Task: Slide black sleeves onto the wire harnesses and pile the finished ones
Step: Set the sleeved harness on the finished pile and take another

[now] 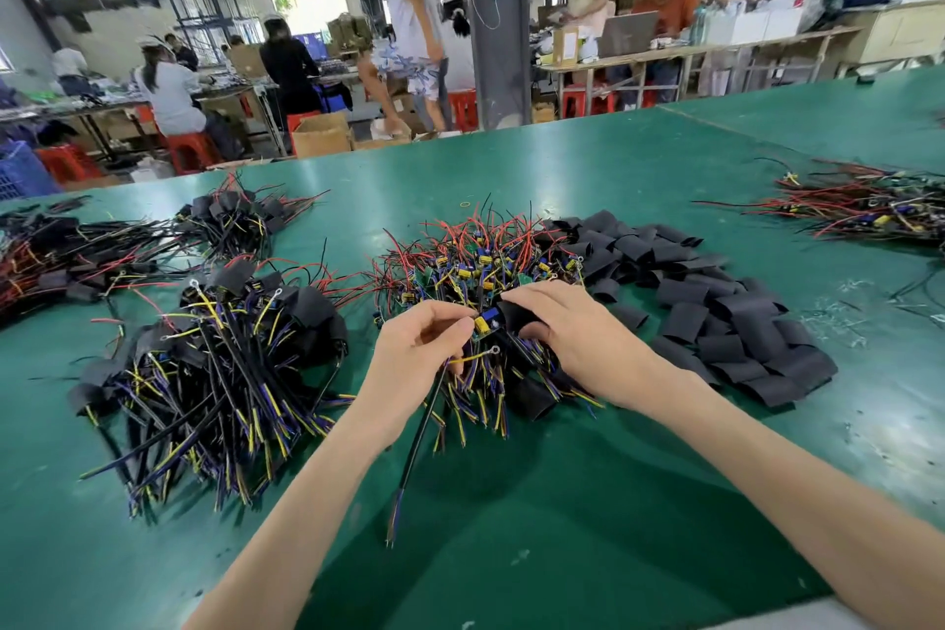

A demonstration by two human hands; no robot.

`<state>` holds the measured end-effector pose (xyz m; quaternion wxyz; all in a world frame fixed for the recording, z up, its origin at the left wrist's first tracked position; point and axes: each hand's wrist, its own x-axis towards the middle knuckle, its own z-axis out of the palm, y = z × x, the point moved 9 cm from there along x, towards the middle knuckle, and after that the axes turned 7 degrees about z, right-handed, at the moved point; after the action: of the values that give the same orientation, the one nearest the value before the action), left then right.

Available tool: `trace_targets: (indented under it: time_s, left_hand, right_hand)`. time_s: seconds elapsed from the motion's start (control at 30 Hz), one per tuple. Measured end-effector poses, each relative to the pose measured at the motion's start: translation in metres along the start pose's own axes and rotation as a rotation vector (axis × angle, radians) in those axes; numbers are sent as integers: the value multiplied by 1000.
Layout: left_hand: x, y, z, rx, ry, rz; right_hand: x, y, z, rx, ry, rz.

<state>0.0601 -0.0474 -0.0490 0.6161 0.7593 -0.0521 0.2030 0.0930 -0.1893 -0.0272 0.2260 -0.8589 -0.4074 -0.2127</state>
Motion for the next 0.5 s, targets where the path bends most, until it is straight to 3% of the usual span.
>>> trace_targets:
  time_s: [0.13, 0.5]
  left_hand:
    - [0, -8, -1, -44, 10, -57]
    - [0, 5, 2, 85, -79, 43]
  right_hand:
    - [-1, -3, -1, 17, -6, 2]
    - [-2, -8, -3, 132, -55, -6]
